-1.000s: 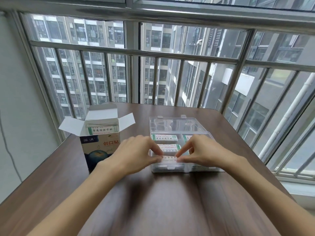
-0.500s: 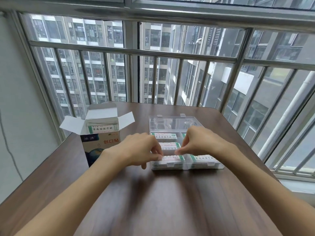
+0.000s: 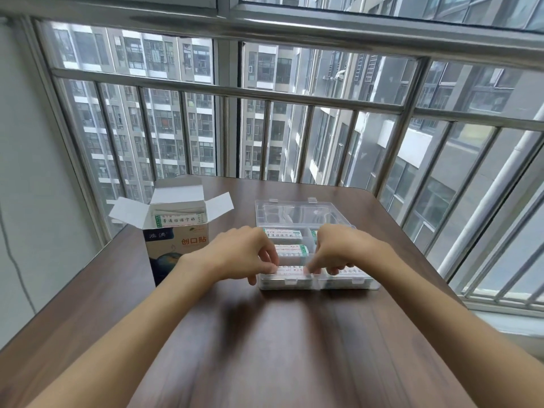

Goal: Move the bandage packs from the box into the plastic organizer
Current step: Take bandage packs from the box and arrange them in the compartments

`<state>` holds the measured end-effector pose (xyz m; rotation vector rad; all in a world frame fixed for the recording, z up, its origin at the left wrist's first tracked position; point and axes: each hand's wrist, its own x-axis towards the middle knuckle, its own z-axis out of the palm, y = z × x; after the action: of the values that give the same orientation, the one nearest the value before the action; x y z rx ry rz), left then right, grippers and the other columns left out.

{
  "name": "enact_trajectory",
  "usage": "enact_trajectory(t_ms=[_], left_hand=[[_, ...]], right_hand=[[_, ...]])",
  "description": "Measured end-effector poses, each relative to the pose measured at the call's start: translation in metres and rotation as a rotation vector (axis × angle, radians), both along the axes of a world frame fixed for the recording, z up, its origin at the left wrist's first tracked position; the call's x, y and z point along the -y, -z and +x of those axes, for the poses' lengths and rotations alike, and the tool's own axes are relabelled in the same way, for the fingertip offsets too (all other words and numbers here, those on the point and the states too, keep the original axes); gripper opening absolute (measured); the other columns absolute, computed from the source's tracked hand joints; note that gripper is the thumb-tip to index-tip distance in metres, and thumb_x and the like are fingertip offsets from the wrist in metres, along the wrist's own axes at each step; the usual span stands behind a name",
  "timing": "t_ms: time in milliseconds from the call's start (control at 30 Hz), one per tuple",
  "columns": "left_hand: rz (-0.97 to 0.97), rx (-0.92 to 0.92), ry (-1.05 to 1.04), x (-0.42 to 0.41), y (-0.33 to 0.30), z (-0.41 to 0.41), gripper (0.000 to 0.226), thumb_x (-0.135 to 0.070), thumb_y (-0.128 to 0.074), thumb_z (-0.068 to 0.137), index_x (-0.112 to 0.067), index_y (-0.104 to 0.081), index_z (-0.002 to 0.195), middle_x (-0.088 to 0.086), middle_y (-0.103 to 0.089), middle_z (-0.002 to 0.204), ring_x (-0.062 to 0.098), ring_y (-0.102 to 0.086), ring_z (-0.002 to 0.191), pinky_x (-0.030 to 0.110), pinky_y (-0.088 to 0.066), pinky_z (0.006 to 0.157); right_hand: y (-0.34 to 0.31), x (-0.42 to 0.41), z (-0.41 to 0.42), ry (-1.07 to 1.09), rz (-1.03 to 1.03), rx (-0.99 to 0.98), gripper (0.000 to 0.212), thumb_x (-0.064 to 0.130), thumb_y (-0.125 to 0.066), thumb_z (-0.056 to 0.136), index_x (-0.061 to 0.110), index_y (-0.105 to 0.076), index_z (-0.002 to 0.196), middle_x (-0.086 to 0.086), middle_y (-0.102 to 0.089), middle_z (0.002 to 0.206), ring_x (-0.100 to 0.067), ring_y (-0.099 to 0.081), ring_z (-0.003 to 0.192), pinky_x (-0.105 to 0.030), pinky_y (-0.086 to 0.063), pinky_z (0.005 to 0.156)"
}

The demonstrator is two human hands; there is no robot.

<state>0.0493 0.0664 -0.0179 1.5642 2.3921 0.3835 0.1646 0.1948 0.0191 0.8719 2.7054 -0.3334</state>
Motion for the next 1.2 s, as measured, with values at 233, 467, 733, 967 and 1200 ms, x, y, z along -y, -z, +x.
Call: enact_trajectory(t_ms=[233,467,733,967,1200], left_hand=[[0.236,-0.044,-0.123,0.031,-0.013,0.007,0.012,-0.039,-0.06,0.089,-0.035,-0.071,0.092,-0.026,-0.07,0.086,-0.009,-0.062,0.057,0.022,-0.047,0.072],[0.878,-0.39,-0.558,0.086,-0.024,-0.009,0.009,-0.033,-0.069,0.084,-0.032,-0.073,0.091,-0.017,-0.068,0.079,0.01,-0.064,0.07,0.022,-0.041,0.059],[0.737,0.268,-0.735,0.119,0.001,-0.058,0.037,-0.044,-0.06,0.086,-0.031,-0.058,0.121,-0.002,-0.058,0.127,0.021,-0.06,0.105,0.041,-0.048,0.088],[0.882,0.156,-0.512,0.117,0.012,-0.046,0.02,-0.039,-0.053,0.078,-0.041,-0.067,0.092,-0.031,-0.06,0.109,-0.001,-0.06,0.096,0.026,-0.051,0.074],[0.941,0.498,-0.402,0.118,0.008,-0.044,0.035,-0.007,-0.057,0.091,-0.035,-0.067,0.109,-0.033,-0.063,0.105,-0.028,-0.048,0.099,-0.006,-0.036,0.076]], right_hand=[[-0.03,0.002,0.007,-0.034,0.029,-0.281,0.021,0.034,-0.067,0.085,0.016,-0.074,0.075,0.011,-0.053,0.039,-0.001,-0.047,0.041,-0.021,-0.042,0.051],[-0.016,0.043,-0.026,-0.353,0.157,-0.778,0.036,0.046,-0.068,0.08,0.032,-0.065,0.114,0.01,-0.061,0.09,-0.004,-0.054,0.081,-0.028,-0.049,0.073],[0.02,0.072,-0.065,-0.556,0.423,-0.895,0.015,0.026,-0.074,0.078,0.026,-0.071,0.093,-0.003,-0.061,0.116,-0.026,-0.05,0.115,-0.043,-0.044,0.093],[0.022,0.062,-0.058,-0.587,0.426,-1.028,0.021,0.008,-0.079,0.071,0.027,-0.073,0.071,0.003,-0.068,0.096,-0.021,-0.058,0.098,-0.035,-0.049,0.079],[0.02,0.058,-0.039,-0.528,0.278,-1.003,0.034,0.033,-0.042,0.078,0.034,-0.075,0.083,0.019,-0.065,0.094,-0.008,-0.042,0.099,-0.023,-0.026,0.089]])
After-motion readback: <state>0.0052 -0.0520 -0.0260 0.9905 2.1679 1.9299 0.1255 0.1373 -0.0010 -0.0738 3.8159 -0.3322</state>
